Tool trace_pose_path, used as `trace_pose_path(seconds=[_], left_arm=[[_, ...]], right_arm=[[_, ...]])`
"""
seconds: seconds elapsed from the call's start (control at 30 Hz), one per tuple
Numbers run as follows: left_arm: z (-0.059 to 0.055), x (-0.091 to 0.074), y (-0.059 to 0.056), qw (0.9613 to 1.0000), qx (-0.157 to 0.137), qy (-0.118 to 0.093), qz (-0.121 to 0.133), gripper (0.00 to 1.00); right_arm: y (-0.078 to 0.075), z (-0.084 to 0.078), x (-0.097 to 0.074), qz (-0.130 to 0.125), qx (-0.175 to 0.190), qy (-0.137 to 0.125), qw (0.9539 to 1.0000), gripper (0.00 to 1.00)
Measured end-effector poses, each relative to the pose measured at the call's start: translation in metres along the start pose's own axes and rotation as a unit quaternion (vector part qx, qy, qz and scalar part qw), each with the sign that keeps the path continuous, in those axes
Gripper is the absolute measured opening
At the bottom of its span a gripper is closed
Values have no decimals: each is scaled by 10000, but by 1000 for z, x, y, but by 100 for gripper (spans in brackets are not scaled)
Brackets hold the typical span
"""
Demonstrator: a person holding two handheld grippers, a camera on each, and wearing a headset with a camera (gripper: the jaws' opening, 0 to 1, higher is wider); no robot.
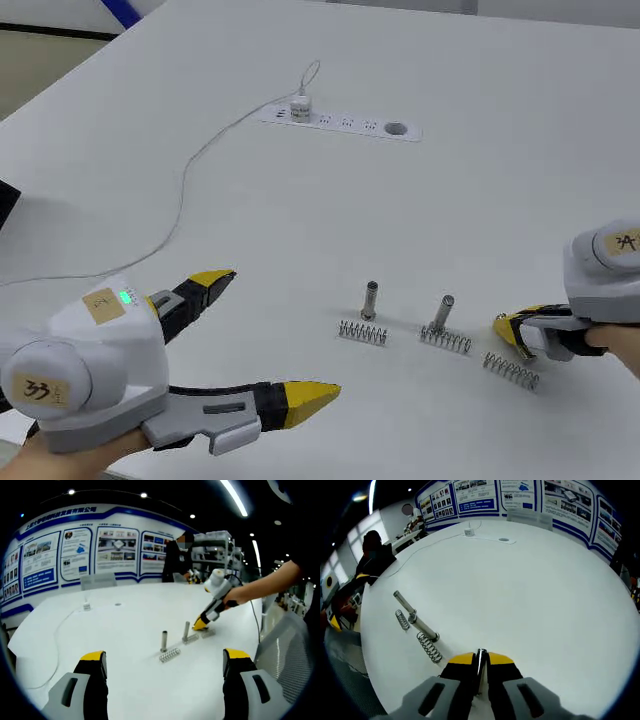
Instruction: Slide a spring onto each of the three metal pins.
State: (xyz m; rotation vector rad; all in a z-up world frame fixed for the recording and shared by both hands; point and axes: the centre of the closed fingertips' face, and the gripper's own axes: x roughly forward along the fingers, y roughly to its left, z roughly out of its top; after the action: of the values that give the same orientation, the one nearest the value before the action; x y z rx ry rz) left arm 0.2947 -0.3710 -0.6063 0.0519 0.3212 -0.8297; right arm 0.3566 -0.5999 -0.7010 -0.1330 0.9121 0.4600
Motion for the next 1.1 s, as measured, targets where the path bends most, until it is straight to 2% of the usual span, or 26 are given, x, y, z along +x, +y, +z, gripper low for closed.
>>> trace_pose_path(seconds=[0.1,0.3,0.4,0.9,1.1], left_arm=[[-1,0,0,10000,5,11,2,98],[-1,0,0,10000,3,20,-19,98],[1,0,1,10000,-47,-40,1,98],[0,0,0,10000,-70,-20,-50,98],[1,-1,1,9999,-112,-51,-20,98]], right_arm=[[-2,0,-1,-88,0,69,9999,9],[-2,1,0,-71,25,91,9999,8],[-2,1,1,-67,74,85,9999,8],[-3,4,-5,-17,117,-129,9998,8],[-3,8,-11,-37,238,-337,9991,8]])
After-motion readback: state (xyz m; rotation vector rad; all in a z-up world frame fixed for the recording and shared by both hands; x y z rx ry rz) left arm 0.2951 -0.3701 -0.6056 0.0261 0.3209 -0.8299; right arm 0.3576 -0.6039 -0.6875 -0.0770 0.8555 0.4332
